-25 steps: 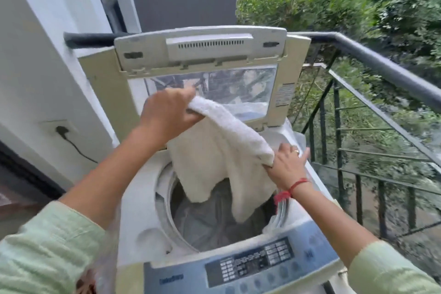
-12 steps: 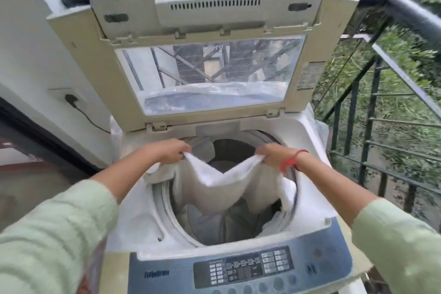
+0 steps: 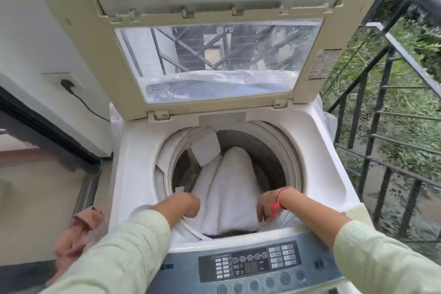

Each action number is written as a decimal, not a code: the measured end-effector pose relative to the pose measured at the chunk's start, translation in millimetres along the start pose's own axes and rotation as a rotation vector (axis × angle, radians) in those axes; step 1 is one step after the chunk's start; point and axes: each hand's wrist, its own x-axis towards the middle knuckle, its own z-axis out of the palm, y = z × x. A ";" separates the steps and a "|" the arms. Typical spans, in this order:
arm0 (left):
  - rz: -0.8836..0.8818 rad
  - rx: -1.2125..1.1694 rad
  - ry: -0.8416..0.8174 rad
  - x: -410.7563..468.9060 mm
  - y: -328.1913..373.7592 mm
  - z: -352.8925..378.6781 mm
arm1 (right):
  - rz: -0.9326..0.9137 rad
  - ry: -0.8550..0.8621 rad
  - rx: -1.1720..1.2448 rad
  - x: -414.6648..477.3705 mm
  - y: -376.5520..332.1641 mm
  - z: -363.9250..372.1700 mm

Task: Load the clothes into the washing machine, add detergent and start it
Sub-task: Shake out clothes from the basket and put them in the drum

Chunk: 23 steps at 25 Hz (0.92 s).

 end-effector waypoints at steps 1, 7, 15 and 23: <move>0.012 -0.021 0.003 0.9 4.0 4.3 | 0.030 0.006 0.044 6.6 1.2 4.3; -0.035 -0.285 0.567 -45.3 -13.2 -7.0 | 0.060 0.600 0.232 -21.6 -24.8 -16.5; -0.373 -0.721 1.663 -221.6 -93.7 142.8 | -0.531 1.290 0.676 -82.1 -228.0 -43.6; -0.589 -1.190 1.233 -212.5 -160.4 411.5 | -0.549 1.050 0.568 33.1 -447.6 -27.6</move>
